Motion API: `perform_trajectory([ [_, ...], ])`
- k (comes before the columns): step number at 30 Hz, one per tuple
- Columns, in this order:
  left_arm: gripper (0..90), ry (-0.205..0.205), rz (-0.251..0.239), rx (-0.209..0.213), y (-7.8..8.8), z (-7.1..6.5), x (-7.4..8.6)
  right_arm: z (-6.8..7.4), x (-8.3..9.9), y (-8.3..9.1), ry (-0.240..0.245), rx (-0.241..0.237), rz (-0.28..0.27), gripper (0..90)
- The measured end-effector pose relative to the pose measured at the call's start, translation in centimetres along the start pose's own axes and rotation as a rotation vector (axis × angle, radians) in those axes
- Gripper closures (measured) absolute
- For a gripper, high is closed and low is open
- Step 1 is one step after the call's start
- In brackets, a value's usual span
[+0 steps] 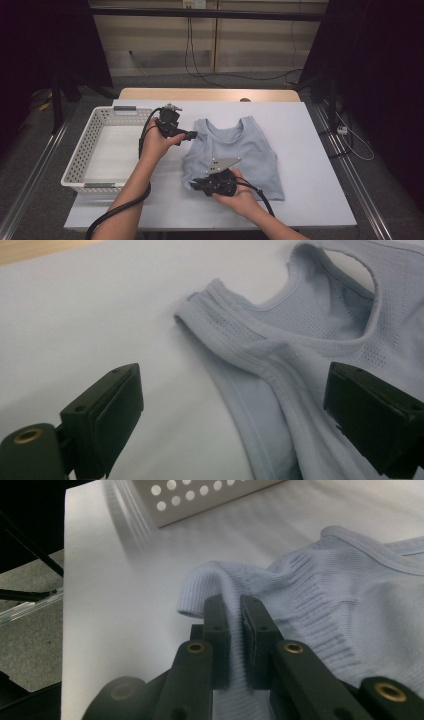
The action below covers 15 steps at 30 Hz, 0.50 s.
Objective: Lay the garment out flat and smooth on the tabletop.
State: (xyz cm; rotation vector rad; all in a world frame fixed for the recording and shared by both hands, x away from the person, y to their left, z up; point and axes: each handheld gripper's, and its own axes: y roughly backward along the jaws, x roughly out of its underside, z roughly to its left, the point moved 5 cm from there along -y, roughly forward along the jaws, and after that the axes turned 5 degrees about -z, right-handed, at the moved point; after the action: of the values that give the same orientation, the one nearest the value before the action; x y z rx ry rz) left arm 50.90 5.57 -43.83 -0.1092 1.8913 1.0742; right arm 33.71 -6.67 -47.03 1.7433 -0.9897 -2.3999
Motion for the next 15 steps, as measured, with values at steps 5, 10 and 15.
perform_trajectory([
  [5,13.4,-0.027,-0.004,-0.004,-1.4,-0.3,-0.7,0.2,0.0,0.4,0.010,0.003,-0.006,83.5],
  [10,14.4,-0.061,-0.005,-0.010,-2.9,-0.2,-1.0,0.2,0.0,0.7,0.006,0.005,-0.016,83.4],
  [15,25.5,-0.111,-0.002,-0.034,-4.2,0.2,-0.9,0.3,0.0,1.1,0.006,0.003,-0.021,83.4],
])
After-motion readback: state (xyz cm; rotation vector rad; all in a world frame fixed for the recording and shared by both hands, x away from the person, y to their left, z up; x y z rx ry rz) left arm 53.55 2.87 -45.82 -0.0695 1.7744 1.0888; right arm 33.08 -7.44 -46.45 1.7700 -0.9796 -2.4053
